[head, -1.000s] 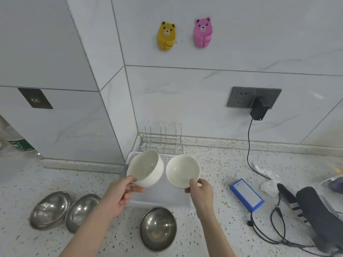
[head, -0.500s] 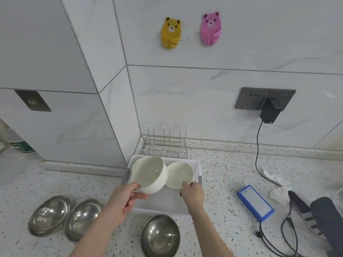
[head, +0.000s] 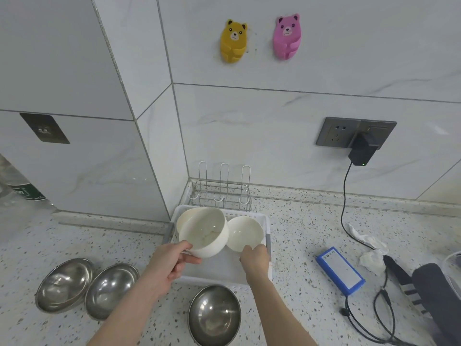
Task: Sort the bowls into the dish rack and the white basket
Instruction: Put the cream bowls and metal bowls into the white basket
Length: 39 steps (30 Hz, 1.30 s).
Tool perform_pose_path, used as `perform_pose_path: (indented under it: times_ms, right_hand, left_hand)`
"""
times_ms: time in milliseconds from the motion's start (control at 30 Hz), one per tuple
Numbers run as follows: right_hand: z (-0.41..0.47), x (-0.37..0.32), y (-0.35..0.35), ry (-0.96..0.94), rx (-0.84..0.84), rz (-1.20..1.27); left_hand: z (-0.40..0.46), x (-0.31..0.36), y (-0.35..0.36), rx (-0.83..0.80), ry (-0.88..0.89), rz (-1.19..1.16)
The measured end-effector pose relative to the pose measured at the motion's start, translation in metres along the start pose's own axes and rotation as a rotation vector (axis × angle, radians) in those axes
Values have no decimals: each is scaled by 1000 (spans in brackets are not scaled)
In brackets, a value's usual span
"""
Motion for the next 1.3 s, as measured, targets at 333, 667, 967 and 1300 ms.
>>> perform_pose_path:
  times_ms: [333,667,967,1300]
  right_hand:
    - [-16,4,-5,319,-210,825]
    - [-49,-3,-27,204,-181,759]
    - [-54,-3,-62,-223,-157,205]
    - [-28,-5,-62,-275,-29,-109]
  left_hand:
    - [-2,-2,2,2,5,8]
    - [3,2,14,28,66,130]
    - [18,7,62,18,160,278]
    - [33,-1,88,-4,203,357]
Point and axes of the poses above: each hand's wrist, its own z-axis towards the middle knuckle, its own y-axis out of the palm, x = y × z, the point moved 2 cm from there along z, towards the middle knuckle, and after that the axes turned 3 degrees about -x, right-handed, at the moved point
